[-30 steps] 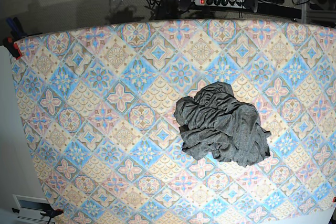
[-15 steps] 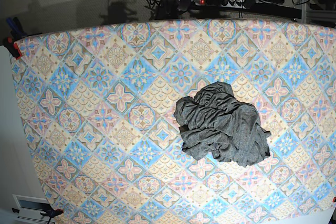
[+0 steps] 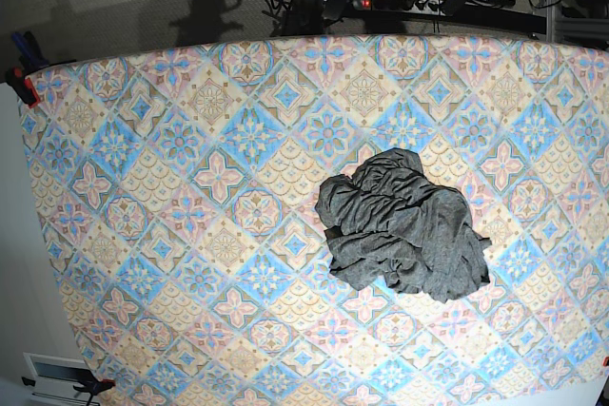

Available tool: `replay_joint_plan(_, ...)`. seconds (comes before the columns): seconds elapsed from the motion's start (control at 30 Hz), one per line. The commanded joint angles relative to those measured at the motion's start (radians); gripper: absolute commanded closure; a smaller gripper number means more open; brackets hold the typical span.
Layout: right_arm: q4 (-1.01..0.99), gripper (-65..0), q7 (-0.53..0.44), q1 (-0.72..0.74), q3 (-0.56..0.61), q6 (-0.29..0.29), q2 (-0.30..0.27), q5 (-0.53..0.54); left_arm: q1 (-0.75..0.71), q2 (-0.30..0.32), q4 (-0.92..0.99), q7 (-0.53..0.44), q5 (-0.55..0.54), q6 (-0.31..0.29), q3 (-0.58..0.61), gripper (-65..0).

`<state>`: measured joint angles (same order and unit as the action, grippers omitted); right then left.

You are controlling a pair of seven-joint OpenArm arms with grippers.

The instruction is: Layout the t-shirt on the table in an organized manner, then fold the t-shirt properly

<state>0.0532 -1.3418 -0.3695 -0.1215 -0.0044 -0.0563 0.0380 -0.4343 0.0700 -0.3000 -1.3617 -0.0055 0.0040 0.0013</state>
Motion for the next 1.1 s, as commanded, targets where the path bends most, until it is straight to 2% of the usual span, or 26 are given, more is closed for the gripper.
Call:
replay_joint_plan(0.0, 0.024, 0.0, -0.031, 0.004, -0.002, -0.003, -0.006, 0.007, -0.053, 0.004, -0.090, -0.035, -0.003, 0.000, -0.001, -7.2)
replay_joint_plan(0.1, 0.118, 0.0, -0.031, -0.044, -0.002, -0.003, -0.006, 0.007, -0.162, 0.004, -0.334, -0.034, 0.003, -0.002, -0.001, -7.4)
replay_joint_plan(0.2, 0.307, 0.0, -0.031, -0.121, -0.011, -0.003, -0.006, 0.007, -0.245, 0.001, -0.542, -0.034, 0.005, -0.002, 0.003, -7.4)
replay_joint_plan(0.43, 0.784, 0.0, -0.029, -0.248, -0.183, -0.001, 0.000, 0.001, -0.363, 0.001, -0.873, -0.023, 0.005, -0.002, 0.004, -7.6)
replay_joint_plan(0.53, 0.940, 0.0, -0.023, -0.299, -0.188, -0.001, 0.014, 0.001, -0.407, 0.001, -1.049, 0.078, 0.002, 0.000, 0.004, -9.3)
replay_joint_plan(0.6, 1.043, 0.0, 0.014, -0.329, -0.189, 0.001, 0.016, 0.000, -0.427, 0.001, -1.169, 0.161, -0.001, 0.000, 0.004, -10.7)
replay_joint_plan(0.77, 1.368, 0.0, 0.307, -0.392, -0.188, 0.002, 0.017, 0.000, -0.432, 0.003, -1.431, 0.377, -0.003, 0.000, -0.002, -11.7)
replay_joint_plan(0.87, 1.565, 0.0, 0.522, -0.411, -0.188, 0.002, 0.017, 0.000, -0.418, 0.004, -1.553, 0.532, -0.004, 0.000, -0.002, -12.0)
replay_joint_plan(0.97, 1.750, 0.0, 0.776, -0.411, -0.188, 0.004, 0.017, 0.000, -0.390, 0.003, -1.656, 0.738, -0.004, 0.000, -0.002, -12.4)
replay_joint_plan(1.07, 1.856, 0.0, 0.985, -0.409, -0.186, 0.004, 0.017, 0.000, -0.372, 0.004, -1.705, 0.890, -0.004, 0.000, -0.004, -12.4)
